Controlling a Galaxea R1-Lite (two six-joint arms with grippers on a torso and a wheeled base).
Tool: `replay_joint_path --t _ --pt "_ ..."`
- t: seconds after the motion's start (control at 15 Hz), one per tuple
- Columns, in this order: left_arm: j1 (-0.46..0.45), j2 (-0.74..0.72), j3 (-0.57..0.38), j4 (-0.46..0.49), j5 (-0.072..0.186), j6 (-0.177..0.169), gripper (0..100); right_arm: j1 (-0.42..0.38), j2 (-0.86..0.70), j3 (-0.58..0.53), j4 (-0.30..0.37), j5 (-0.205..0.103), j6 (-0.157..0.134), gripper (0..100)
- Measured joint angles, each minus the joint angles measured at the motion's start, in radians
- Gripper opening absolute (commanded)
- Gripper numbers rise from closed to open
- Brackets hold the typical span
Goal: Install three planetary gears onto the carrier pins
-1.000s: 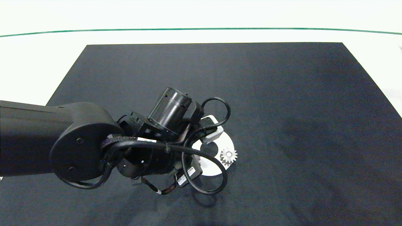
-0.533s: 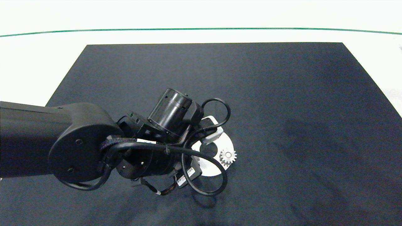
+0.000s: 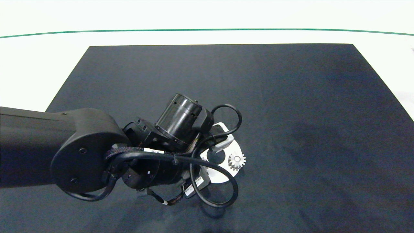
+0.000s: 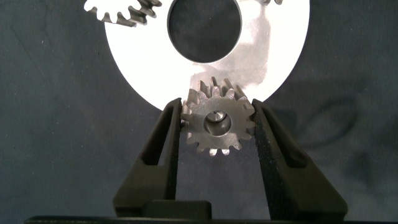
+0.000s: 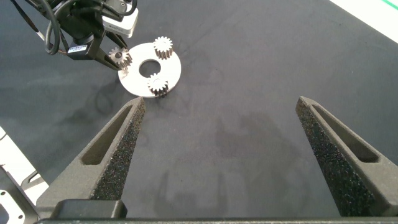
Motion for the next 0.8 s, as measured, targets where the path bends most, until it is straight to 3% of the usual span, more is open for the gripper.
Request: replay_joint_path --t 0.53,0.8 --pt "-0.005 -0.02 0.0 0.0 0.0 -0.008 100 0.001 -0.001 0.001 0.0 0.0 0.0 100" --pt "0.043 -0.143 0.031 0.011 0.0 -0.026 100 0.0 0.0 0.005 0.001 -0.001 -0.001 100"
